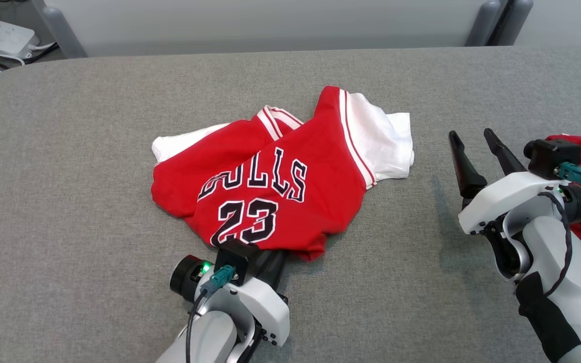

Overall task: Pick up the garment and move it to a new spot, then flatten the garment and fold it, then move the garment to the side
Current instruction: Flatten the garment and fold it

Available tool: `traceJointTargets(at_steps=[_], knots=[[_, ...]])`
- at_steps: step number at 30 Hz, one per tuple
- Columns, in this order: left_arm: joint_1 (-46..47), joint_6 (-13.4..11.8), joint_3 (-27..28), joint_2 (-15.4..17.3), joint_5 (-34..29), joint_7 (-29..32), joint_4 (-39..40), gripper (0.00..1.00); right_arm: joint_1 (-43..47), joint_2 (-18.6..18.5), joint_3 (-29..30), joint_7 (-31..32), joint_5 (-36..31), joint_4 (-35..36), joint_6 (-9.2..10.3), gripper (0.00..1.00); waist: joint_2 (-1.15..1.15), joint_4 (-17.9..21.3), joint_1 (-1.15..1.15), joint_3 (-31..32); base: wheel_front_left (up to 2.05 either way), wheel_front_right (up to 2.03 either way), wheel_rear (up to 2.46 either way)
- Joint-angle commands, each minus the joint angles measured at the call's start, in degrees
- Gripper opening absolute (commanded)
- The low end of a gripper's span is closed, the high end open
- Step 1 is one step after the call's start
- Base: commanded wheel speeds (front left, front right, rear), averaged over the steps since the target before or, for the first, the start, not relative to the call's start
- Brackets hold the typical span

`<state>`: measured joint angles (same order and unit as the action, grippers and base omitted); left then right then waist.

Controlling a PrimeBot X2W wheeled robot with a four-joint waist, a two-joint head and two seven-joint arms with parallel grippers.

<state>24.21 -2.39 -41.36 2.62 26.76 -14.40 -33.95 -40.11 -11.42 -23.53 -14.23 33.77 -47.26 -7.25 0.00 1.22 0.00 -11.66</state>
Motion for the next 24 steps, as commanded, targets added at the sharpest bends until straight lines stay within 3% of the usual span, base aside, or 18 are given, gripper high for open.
traceJointTargets(at_steps=[1, 8, 12, 19, 24], knots=[[1.6, 0.2, 3.5, 0.3, -0.9, -0.6, 1.6, 0.00, 1.1, 0.2, -0.2, -0.8, 0.3, 1.1, -0.24, 1.00, 0.00, -0.3, 0.00, 0.3, 0.00, 0.00, 0.00], [1.9, 1.9, 9.5, 2.3, -3.5, -0.6, 1.6, 0.00, 2.5, 0.7, 0.4, -0.8, 0.6, 1.5, -0.24, 1.00, 0.00, -1.4, 0.00, 1.1, 0.00, 0.00, 0.00], [4.3, 3.0, 12.1, 7.2, -5.8, -0.6, 0.8, 0.00, 3.4, 1.2, 0.5, -0.8, 0.8, 1.6, -0.24, 1.00, 0.00, -2.0, 0.00, 1.6, 0.00, 0.00, 0.00], [14.1, 6.9, 12.5, 19.1, -9.4, 2.5, -3.7, 0.00, 4.2, 1.8, -0.3, -0.8, 1.1, 2.0, -0.24, 1.00, 0.00, -2.1, 0.00, 1.1, 0.00, 0.00, 0.00], [19.7, 9.4, 10.5, 23.1, -8.7, 5.1, -5.9, 0.00, 4.0, 2.1, -1.6, -0.8, 1.9, 2.1, -0.24, 1.00, 0.00, -1.1, 0.00, 0.1, 0.00, 0.00, 0.00]])
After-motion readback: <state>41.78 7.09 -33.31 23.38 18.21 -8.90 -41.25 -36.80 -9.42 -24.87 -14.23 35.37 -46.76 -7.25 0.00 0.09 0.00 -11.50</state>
